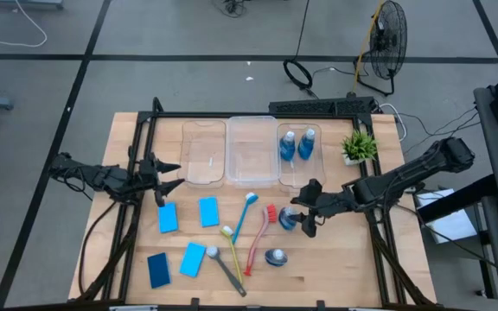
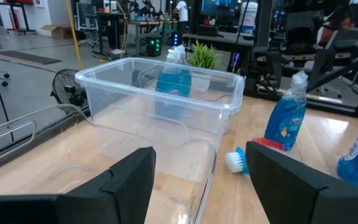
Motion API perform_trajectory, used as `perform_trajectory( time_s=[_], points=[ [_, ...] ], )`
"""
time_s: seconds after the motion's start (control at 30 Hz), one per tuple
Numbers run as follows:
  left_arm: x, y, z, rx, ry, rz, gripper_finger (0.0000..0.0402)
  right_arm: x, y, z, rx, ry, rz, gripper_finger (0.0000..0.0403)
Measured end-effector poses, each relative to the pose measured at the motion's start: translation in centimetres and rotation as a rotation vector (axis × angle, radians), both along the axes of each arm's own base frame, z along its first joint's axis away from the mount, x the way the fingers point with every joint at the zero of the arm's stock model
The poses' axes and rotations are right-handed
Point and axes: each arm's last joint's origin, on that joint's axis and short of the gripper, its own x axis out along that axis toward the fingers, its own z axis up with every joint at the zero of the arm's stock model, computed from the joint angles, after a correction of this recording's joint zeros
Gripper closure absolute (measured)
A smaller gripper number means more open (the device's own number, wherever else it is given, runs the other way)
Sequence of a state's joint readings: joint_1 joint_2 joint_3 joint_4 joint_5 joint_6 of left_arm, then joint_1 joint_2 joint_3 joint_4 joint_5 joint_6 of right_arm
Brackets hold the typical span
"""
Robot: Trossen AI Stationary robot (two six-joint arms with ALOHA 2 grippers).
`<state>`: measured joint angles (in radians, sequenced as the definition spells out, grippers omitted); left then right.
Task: Pick & Place Kitchen Sink Supplies
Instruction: Put the blue dishwashing liquid bottle into the right transparent bin
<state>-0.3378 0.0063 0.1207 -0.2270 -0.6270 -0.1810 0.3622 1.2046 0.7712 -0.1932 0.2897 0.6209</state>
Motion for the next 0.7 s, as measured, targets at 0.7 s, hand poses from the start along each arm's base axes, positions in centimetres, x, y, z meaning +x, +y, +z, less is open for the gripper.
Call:
perform_trajectory(
  time_s=[0.7],
  points=[
    [0.0, 0.0, -0.2, 0.004, 0.023, 0.001, 0.0149, 1.6, 0.5, -2.2, 0.008, 0.034, -0.054, 0.0151]
  ],
)
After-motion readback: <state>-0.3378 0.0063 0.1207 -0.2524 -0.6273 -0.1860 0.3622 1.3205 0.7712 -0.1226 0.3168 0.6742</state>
